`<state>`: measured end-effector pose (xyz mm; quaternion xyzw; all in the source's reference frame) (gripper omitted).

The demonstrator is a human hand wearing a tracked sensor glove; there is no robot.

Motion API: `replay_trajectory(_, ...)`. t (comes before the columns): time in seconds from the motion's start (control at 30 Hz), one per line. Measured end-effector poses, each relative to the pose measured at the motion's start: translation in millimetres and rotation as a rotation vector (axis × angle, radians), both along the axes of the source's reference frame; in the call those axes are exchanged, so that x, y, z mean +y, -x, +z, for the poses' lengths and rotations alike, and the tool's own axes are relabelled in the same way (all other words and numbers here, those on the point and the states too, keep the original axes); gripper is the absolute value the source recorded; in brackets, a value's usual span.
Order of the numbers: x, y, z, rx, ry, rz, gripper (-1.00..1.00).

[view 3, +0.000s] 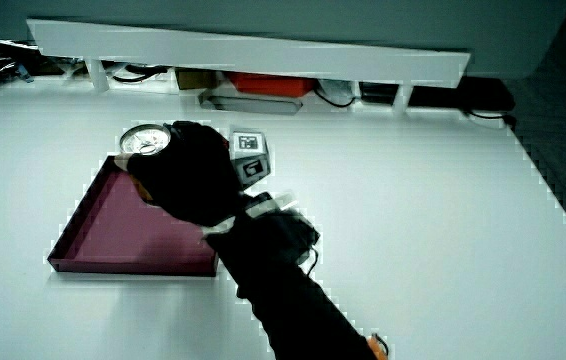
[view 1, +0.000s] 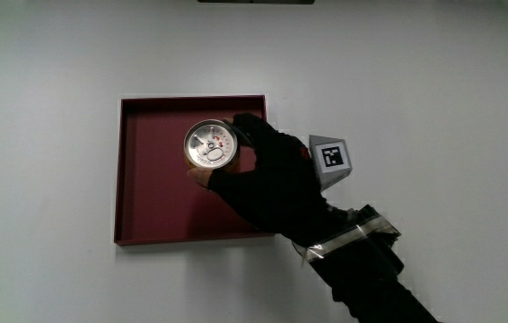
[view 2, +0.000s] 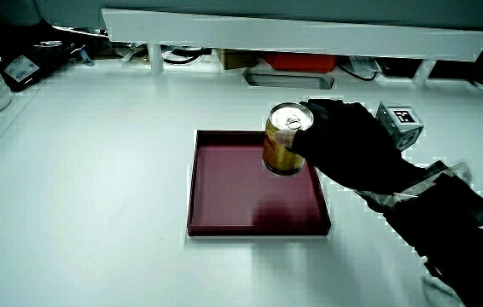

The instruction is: Place red bull into plate

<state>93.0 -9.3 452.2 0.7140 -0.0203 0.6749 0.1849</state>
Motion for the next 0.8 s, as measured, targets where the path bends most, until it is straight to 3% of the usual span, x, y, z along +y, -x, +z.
replay_trajectory(0.17, 1.8, 14.3, 16, 0.015, 0.019, -0.020, 0.00)
replay_trajectory(0.27, 5.3, 18.6, 24, 0.028, 0.056, -0.031, 0.00)
replay_trajectory(0.6, 15.1, 19.9, 55, 0.046, 0.145, -0.034, 0.00)
replay_trajectory(0.63, 16.0, 19.2, 60, 0.049, 0.131, -0.032, 0.00)
replay_trajectory(0.77, 21.0, 18.5, 71, 0.017, 0.163, -0.026, 0.00)
replay_trajectory(0.8, 21.3, 18.5, 72, 0.016, 0.143, -0.027, 0.00)
